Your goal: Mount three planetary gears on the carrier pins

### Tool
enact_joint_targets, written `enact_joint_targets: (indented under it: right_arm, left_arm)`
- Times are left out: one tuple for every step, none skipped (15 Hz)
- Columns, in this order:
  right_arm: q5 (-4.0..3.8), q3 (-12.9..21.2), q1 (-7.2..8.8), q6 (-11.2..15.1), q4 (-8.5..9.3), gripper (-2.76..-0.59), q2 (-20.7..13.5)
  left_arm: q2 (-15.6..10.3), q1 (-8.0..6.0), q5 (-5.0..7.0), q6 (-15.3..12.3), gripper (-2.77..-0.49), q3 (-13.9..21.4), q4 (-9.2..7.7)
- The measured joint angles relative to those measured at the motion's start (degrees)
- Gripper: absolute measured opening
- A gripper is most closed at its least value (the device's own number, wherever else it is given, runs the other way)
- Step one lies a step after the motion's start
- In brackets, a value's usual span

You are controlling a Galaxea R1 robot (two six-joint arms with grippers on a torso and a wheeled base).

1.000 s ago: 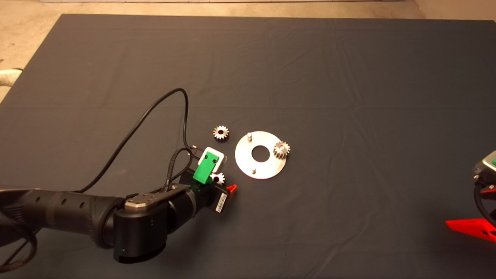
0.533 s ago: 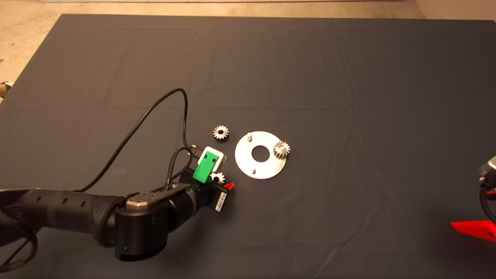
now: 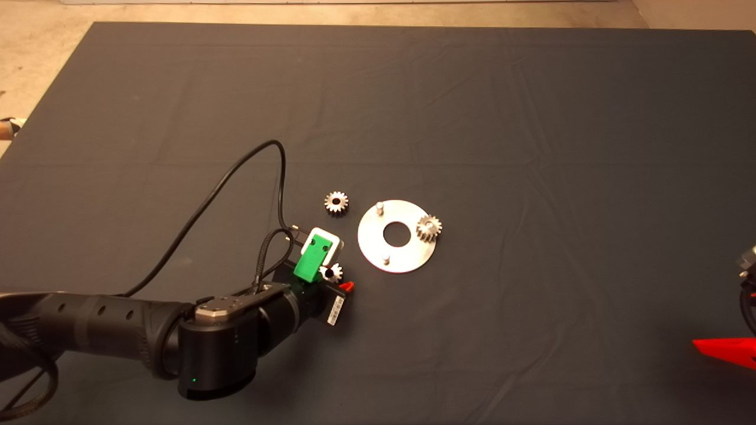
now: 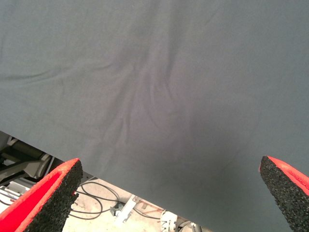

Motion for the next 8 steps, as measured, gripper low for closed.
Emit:
enact_joint_targets:
  right_arm:
    - [0.0,0.0,0.0,0.0,0.0,-0.62,0.0]
    - [0.02,0.0,0.0,-0.05,0.01,-0.62,-0.01]
    - [0.06,0.0,0.0,-0.72,0.0,-0.62,-0.18]
    - [0.11,0.0,0.0,-0.98,0.01,-0.62,-0.59]
    - [0.13,0.0,0.0,-1.12,0.0,-0.62,-0.96]
    - [0.22,0.0,0.0,-1.16,0.02,-0.62,-1.35]
    - [0.22,0.0,0.0,-1.47,0.02,-0.62,-1.81]
    - [0.24,0.0,0.0,-2.09,0.02,-0.62,-2.12]
  left_arm:
    - [-0.02,0.02,-0.02,0.0,-1.73,0.0,-0.01]
    - [-0.02,0.02,-0.02,-0.02,-1.76,0.0,-0.01]
    - [-0.02,0.02,0.07,-0.02,-1.87,0.0,0.0]
    - [-0.02,0.02,0.11,-0.02,-1.89,0.0,-0.01]
    - [-0.02,0.02,0.16,-0.02,-1.89,0.0,0.0]
    - [-0.02,0.02,0.16,-0.04,-1.89,0.0,0.01]
    - [-0.02,0.02,0.27,-0.04,-1.99,0.0,0.04]
    - [-0.02,0.02,0.28,-0.03,-2.04,0.0,0.04]
